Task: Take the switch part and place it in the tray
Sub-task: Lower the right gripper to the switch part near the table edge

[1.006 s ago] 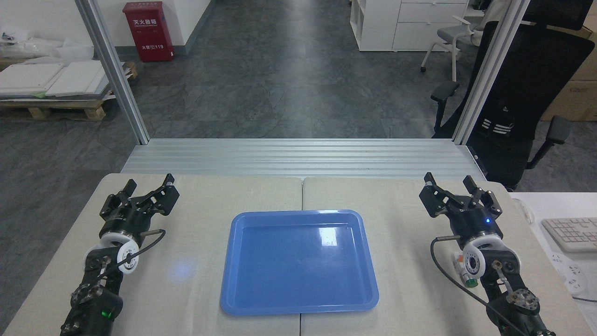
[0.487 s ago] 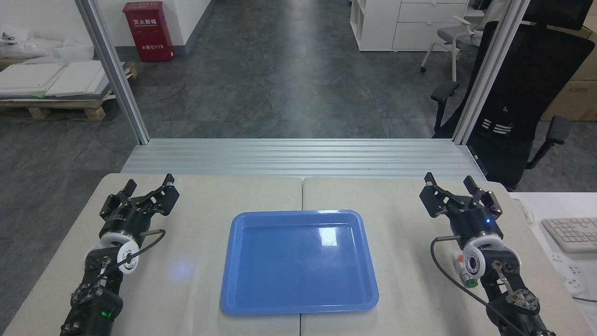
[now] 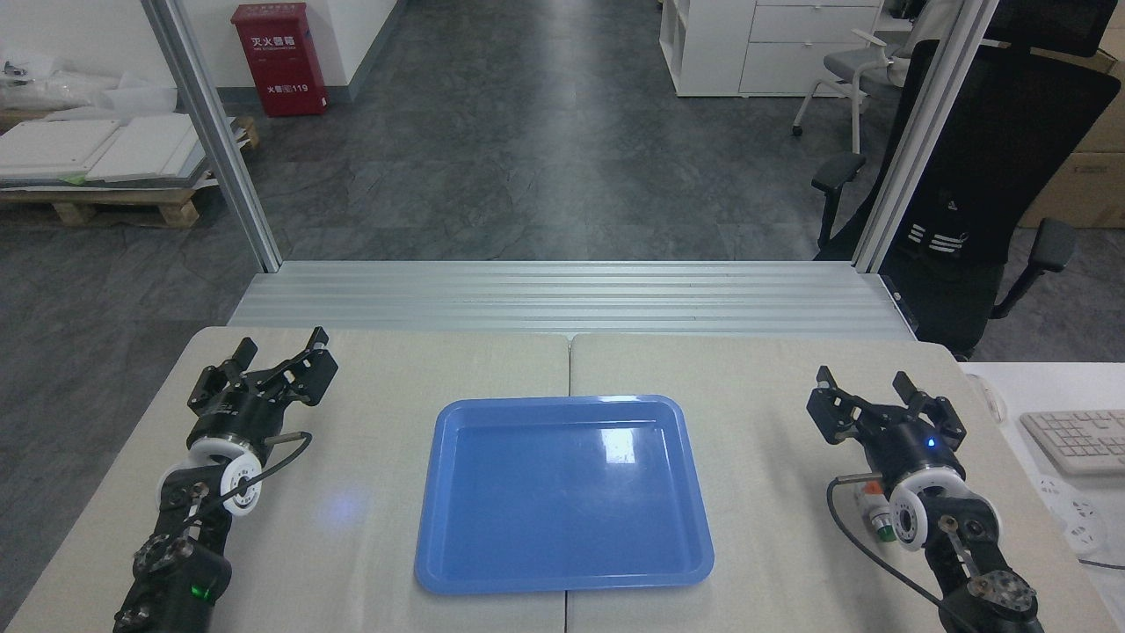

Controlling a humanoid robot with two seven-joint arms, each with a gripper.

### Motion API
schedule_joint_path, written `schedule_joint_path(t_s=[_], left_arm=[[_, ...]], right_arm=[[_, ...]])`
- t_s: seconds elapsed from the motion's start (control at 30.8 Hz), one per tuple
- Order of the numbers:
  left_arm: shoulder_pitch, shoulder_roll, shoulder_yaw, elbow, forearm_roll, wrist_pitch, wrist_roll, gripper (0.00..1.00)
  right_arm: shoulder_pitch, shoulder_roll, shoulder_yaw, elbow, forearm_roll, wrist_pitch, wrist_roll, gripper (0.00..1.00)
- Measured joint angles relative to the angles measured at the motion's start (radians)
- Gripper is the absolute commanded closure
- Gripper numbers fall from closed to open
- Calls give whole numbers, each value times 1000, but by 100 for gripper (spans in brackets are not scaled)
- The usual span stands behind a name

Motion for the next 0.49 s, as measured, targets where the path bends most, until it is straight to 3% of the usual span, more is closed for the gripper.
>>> schedule_joint_path(t_s=[0.19, 0.49], left_arm=[[0, 0, 0, 0, 0, 0, 0, 0], [0, 0, 0, 0, 0, 0, 0, 0]], right_arm=[[87, -18, 1, 3, 2, 55, 34, 2], [162, 4, 2, 13, -22, 61, 40, 2]])
